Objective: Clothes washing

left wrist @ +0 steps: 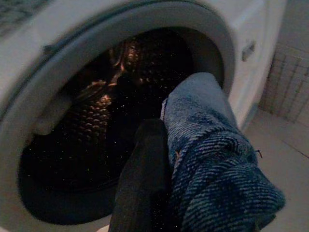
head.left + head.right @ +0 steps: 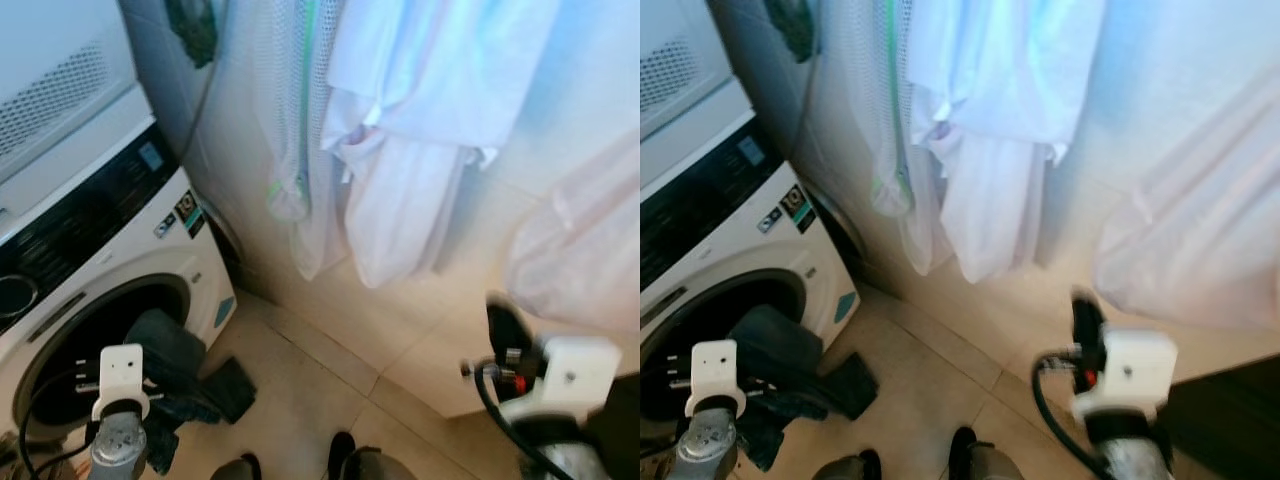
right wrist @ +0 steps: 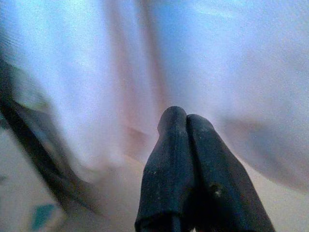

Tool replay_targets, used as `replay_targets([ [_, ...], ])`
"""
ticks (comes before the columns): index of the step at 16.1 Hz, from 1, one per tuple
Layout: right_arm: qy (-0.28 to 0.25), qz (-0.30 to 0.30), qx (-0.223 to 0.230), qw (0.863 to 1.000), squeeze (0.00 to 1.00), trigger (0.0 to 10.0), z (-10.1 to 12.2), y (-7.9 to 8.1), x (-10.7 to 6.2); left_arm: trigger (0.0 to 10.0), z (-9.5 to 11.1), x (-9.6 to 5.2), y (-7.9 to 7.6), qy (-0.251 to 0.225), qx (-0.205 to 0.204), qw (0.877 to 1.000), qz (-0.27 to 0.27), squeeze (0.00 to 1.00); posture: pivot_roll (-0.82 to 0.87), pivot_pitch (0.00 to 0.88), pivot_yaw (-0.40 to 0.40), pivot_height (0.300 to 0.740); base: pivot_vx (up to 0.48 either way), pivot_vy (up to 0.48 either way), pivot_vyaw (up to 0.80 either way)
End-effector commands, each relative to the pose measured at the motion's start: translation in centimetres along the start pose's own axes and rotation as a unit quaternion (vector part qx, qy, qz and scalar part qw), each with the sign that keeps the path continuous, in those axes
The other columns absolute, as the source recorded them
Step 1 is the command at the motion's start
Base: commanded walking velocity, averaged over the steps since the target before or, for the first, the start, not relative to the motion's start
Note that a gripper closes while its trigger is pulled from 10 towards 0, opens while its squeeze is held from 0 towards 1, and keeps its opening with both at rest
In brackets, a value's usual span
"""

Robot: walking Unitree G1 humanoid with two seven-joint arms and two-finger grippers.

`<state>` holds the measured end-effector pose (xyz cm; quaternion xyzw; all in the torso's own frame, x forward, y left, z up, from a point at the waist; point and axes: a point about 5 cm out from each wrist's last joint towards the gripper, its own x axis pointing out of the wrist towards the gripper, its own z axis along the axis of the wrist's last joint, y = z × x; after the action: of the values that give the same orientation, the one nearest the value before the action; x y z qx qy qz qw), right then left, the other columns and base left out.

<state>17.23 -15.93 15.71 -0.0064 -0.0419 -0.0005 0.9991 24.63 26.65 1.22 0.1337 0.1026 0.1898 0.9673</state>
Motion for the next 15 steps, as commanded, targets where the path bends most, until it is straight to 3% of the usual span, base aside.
replay_targets([
  [1, 0.029, -0.010, 0.000, 1.000, 0.00, 10.0, -0.6, 0.0, -0.7, 10.0, -0.1, -0.2, 0.6, -0.007, -0.001, 1.000, 0.009, 0.00, 0.03, 0.236, -0.030, 0.740, 0.000, 0.000, 0.00],
  [4, 0.059, -0.008, 0.016, 0.998, 0.00, 10.0, -1.6, 0.6, -1.6, 10.0, 0.1, -0.1, 0.3, -0.011, -0.001, 1.000, 0.003, 0.00, 0.03, 0.235, -0.018, 0.740, 0.000, 0.000, 0.00],
  [6, 0.066, -0.010, 0.006, 0.998, 0.00, 10.0, -1.6, -0.1, -1.6, 10.0, 0.0, -0.2, 0.1, -0.007, 0.000, 1.000, -0.002, 0.00, 0.02, 0.232, -0.015, 0.740, 0.000, 0.000, 0.00],
  [8, 0.098, -0.028, -0.006, 0.995, 0.00, 10.0, -2.5, -1.2, -2.0, 10.0, -0.2, -0.4, 0.0, -0.004, -0.001, 1.000, -0.004, 0.00, 0.01, 0.225, -0.017, 0.740, 0.000, 0.000, 0.00],
  [11, 0.170, -0.012, -0.012, 0.985, 0.00, 10.0, -5.0, -1.1, -3.5, 10.0, -0.7, -0.8, -0.2, 0.005, -0.002, 1.000, -0.004, 0.00, 0.01, 0.211, -0.021, 0.740, 0.000, 0.000, 0.00],
  [15, 0.188, -0.013, -0.003, 0.982, 0.00, 10.0, -5.8, -1.1, -4.2, 10.0, -0.6, -0.7, -0.2, 0.003, -0.003, 1.000, -0.001, 0.00, 0.01, 0.215, -0.030, 0.740, 0.000, 0.000, 0.00],
])
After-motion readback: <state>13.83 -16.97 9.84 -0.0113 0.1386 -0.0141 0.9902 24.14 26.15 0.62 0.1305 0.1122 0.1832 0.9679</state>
